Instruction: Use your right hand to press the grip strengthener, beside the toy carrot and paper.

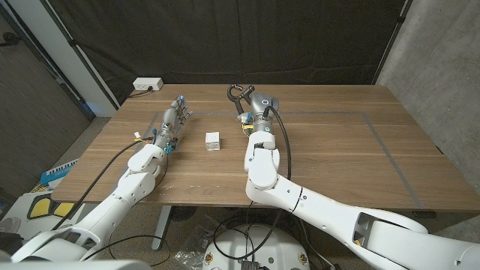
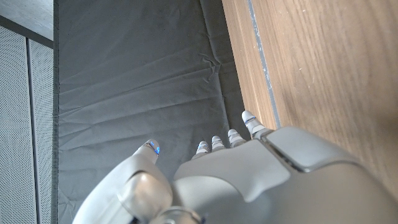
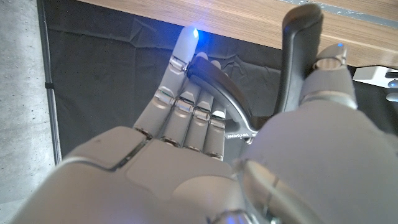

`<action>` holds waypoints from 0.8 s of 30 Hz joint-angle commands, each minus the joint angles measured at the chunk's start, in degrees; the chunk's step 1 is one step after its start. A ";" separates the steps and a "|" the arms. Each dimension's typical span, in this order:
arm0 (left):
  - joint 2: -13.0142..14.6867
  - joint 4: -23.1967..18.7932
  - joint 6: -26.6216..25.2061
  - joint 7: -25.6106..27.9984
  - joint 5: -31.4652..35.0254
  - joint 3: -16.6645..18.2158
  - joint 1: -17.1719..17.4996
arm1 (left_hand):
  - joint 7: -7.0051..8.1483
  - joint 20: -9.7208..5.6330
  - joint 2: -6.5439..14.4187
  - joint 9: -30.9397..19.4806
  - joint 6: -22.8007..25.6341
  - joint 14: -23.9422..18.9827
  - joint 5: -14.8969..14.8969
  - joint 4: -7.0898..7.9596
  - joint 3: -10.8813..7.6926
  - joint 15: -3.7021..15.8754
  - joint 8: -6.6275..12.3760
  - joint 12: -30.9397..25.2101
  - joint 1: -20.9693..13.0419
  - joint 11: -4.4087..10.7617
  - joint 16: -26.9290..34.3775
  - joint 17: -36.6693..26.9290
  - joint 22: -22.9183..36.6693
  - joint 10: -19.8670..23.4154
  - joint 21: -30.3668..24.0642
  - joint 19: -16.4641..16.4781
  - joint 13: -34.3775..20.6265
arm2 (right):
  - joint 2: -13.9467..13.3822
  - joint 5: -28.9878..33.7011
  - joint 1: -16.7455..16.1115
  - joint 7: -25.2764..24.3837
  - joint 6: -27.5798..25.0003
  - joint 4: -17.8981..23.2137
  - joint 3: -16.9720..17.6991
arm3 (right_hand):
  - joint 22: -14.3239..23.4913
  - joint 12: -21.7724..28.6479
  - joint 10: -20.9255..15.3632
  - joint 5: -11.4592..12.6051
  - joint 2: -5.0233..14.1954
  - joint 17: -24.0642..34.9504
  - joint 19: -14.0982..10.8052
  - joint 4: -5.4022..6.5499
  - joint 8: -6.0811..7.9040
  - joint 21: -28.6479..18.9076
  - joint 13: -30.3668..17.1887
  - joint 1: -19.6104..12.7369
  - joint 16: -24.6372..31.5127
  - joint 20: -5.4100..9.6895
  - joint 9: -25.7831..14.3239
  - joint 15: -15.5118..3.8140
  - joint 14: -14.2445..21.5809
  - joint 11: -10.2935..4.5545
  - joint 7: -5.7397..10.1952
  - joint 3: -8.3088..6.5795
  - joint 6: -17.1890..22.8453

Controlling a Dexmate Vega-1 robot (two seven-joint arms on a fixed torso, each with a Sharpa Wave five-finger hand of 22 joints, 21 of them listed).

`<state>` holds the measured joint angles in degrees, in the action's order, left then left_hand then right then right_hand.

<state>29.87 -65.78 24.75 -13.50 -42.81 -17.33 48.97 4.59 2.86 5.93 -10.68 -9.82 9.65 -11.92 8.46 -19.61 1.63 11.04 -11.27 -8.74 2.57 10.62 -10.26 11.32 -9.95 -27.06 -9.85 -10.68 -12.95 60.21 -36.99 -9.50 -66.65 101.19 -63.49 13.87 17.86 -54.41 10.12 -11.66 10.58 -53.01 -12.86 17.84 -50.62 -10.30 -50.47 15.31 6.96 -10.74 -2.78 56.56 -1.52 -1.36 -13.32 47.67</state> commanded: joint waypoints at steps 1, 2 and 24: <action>0.13 -0.17 -0.10 -0.01 0.13 -0.03 -0.09 | 0.36 0.50 0.24 -0.11 -5.40 2.34 -0.57 -0.10 0.14 0.19 0.25 -0.23 0.00 -0.30 0.10 -0.12 0.10 -1.47 0.07 -1.74 -0.14 | -1.62 -3.81 1.74 -1.64 -0.77 0.86 -1.72 | -0.22 -0.03 -0.97 -0.13 20.68 0.22 -1.07 3.49 -0.25 -0.56 -0.21 -21.51 0.16 5.80 -0.20 -10.69 8.28 -0.05 3.24 -17.29 4.74; 0.10 -0.18 -0.08 0.07 0.15 -0.03 -0.10 | 0.37 0.50 0.25 -0.11 -5.40 2.32 -0.57 -0.10 0.14 0.20 0.25 -0.22 0.00 -0.33 0.10 -0.11 0.10 -1.48 0.08 -1.74 -0.14 | -1.56 -4.05 1.81 -1.88 -0.98 0.82 -1.77 | -0.31 -0.12 -1.04 -0.10 20.58 0.16 -1.24 3.43 -0.34 -0.69 -0.20 -21.66 0.03 5.80 -0.19 -10.71 8.30 0.04 3.03 -17.29 5.00; 0.44 0.95 -0.56 -2.00 -0.06 -0.38 -1.21 | 0.33 0.48 0.36 -0.10 -5.40 2.25 -0.65 -0.15 0.13 0.25 0.26 -0.23 0.04 -0.21 0.12 -0.10 0.10 -1.47 0.17 -1.74 -0.13 | -3.60 -7.94 2.57 -8.23 -2.80 1.88 -2.72 | -1.30 -1.07 -1.46 0.06 19.96 -0.04 -1.92 3.45 -1.50 -1.33 -0.13 -22.65 -0.92 5.52 -0.14 -10.78 8.72 0.56 2.89 -17.09 6.57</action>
<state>29.96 -65.55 24.44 -13.89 -42.73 -17.45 48.46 4.59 2.86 5.93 -10.68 -9.82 9.65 -12.35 8.46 -19.61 1.63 11.04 -11.27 -8.74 2.57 10.62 -10.26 11.32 -9.95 -27.05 -9.85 -10.68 -15.14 53.96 -34.36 -14.19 -68.91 102.16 -66.18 12.50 16.94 -55.64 9.86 -12.94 10.37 -53.92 -12.86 16.47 -51.63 -10.30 -51.75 14.36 7.26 -10.81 -2.84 58.08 -0.75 -2.03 -13.32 50.19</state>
